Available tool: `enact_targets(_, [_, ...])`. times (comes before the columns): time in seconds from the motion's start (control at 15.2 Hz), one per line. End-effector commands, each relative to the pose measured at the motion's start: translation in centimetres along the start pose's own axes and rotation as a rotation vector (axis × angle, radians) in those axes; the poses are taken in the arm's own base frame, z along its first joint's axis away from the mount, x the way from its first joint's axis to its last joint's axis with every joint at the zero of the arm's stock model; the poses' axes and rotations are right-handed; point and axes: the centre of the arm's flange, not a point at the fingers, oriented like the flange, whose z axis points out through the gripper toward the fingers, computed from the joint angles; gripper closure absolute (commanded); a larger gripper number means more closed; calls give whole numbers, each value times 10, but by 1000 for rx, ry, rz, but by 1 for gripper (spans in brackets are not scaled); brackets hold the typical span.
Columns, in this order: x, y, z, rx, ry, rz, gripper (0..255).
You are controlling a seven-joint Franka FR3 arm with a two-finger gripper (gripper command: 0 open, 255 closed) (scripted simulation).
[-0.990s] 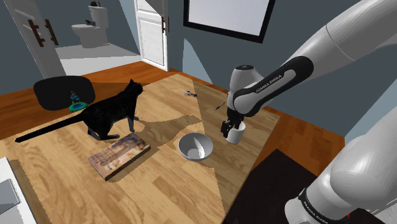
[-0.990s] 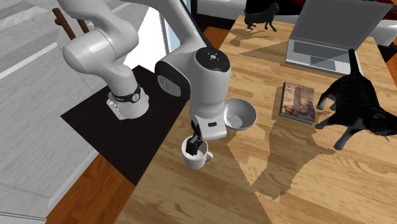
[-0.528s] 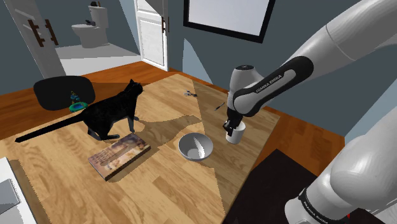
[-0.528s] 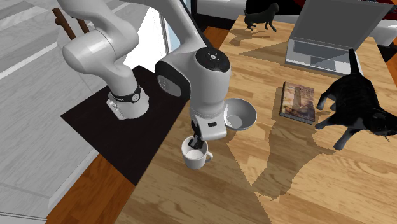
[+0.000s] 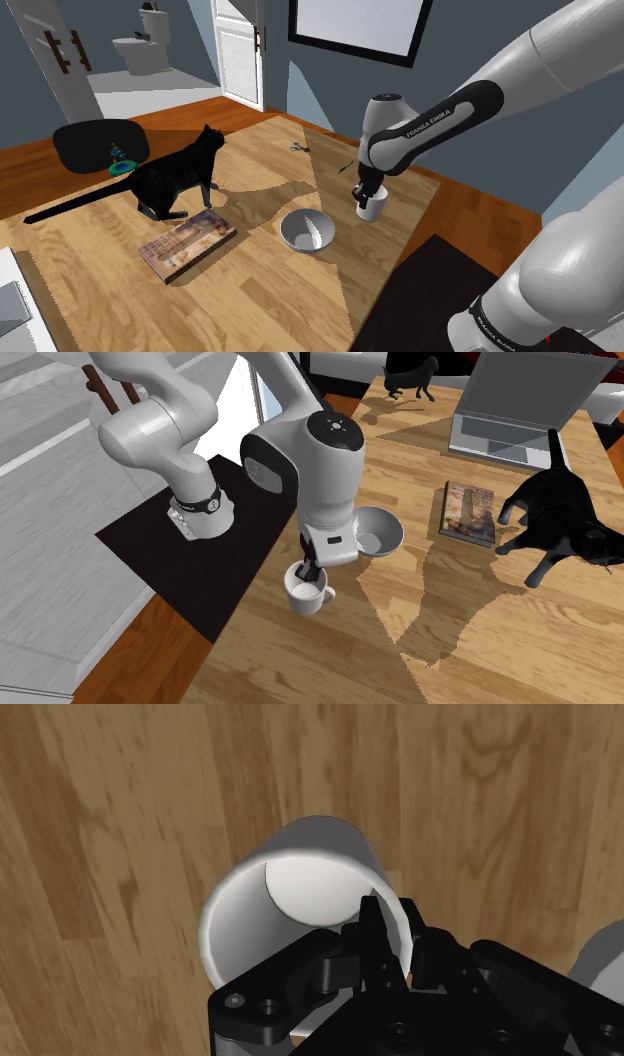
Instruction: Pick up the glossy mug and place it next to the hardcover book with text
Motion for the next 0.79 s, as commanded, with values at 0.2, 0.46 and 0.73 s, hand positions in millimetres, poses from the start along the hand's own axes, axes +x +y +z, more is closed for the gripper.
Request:
enact_targets(0.2, [-1,0,-26,0,0,0,255])
enact_targets(0.46, [-2,2,-47,0,0,0,255])
enact_targets(0.73, [-3,3,-68,0,0,0,255])
